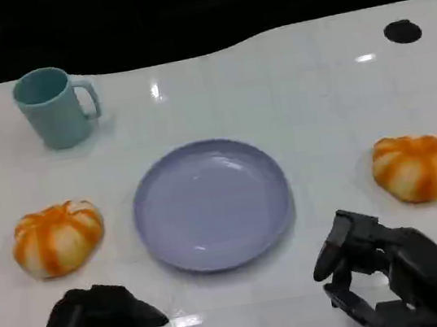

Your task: Grasp the bread from the table and place it into the plate.

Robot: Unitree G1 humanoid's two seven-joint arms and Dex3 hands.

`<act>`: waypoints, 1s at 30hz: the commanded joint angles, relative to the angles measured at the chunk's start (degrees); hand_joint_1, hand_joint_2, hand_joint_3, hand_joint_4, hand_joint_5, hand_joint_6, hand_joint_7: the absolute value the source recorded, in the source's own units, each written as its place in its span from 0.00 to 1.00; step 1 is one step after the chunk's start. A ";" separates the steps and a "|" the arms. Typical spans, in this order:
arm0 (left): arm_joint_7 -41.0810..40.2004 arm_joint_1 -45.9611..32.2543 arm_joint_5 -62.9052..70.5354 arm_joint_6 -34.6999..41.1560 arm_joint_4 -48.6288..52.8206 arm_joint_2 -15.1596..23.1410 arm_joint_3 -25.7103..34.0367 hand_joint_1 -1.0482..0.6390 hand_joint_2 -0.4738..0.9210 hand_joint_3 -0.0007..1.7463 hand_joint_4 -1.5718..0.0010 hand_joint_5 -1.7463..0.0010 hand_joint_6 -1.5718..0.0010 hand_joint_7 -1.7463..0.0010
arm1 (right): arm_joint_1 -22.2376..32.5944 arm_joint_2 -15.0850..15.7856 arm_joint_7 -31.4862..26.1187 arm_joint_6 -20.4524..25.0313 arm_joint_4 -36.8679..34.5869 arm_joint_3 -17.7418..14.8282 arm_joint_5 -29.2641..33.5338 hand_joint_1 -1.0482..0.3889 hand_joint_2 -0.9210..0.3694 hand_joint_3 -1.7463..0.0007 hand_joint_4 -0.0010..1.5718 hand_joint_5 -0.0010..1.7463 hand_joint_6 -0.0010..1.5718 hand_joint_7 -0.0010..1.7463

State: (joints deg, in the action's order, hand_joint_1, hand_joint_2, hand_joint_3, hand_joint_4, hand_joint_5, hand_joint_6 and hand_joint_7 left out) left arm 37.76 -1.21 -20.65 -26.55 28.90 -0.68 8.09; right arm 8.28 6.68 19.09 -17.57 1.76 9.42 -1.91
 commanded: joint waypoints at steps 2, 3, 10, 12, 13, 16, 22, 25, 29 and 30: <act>-0.25 0.53 0.21 -0.15 0.27 0.79 0.11 0.00 0.90 0.00 0.00 0.60 0.00 0.86 | -0.54 0.40 0.11 0.53 0.57 -0.32 -0.53 0.65 0.22 0.49 0.28 0.98 0.29 0.84; -0.28 0.55 0.26 -0.21 0.31 0.80 0.11 0.00 0.90 0.00 0.00 0.60 0.00 0.86 | -0.55 0.39 0.07 0.50 0.58 -0.32 -0.45 0.65 0.21 0.49 0.28 0.98 0.29 0.84; -0.58 0.48 0.32 0.23 0.04 0.85 0.11 0.00 0.90 0.00 0.00 0.60 0.00 0.87 | -0.59 0.41 0.07 0.37 0.64 -0.27 -0.33 0.66 0.20 0.49 0.28 1.00 0.28 0.85; -0.46 0.44 0.21 0.42 -0.10 0.87 0.09 0.00 0.90 0.00 0.00 0.60 0.00 0.87 | -0.53 0.45 -0.07 0.39 0.74 -0.27 -0.10 0.66 0.20 0.50 0.27 0.99 0.28 0.85; -0.28 0.55 0.11 0.29 0.20 0.89 0.16 0.00 0.90 0.00 0.00 0.60 0.00 0.87 | -0.59 0.38 -0.13 -0.01 0.41 -0.23 0.03 0.66 0.20 0.50 0.27 0.99 0.28 0.85; -0.17 0.86 0.17 -0.14 0.96 0.99 0.35 0.00 0.90 0.00 0.00 0.60 0.00 0.88 | -0.64 0.15 0.08 0.05 0.12 -0.17 -0.43 0.67 0.20 0.50 0.27 1.00 0.28 0.85; -0.49 0.95 0.19 0.01 0.82 0.95 0.44 0.00 0.90 0.00 0.00 0.60 0.00 0.88 | -0.51 0.38 0.07 0.51 0.33 -0.23 -0.30 0.66 0.20 0.50 0.27 0.99 0.28 0.85; -0.28 0.90 0.13 0.11 0.64 0.97 0.35 0.00 0.90 0.00 0.00 0.60 0.00 0.89 | -0.44 0.56 0.23 0.33 0.34 -0.33 -0.37 0.65 0.20 0.51 0.27 1.00 0.28 0.85; -0.37 0.74 0.10 0.43 0.39 0.91 0.29 0.00 0.90 0.00 0.00 0.60 0.00 0.89 | -0.42 0.65 0.51 0.14 0.54 -0.54 -0.84 0.66 0.18 0.53 0.26 0.98 0.27 0.84; -0.46 0.73 0.20 0.26 0.39 0.85 0.28 0.00 0.90 0.00 0.00 0.60 0.00 0.89 | -0.48 0.57 0.76 0.04 0.50 -0.66 -1.36 0.66 0.17 0.54 0.26 0.95 0.27 0.82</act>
State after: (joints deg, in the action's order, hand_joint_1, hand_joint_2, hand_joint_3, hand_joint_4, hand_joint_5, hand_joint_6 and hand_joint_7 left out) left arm 37.75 -0.28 -20.64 -26.27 29.54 -0.66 8.17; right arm 7.99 6.72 19.34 -17.19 1.74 9.39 -1.95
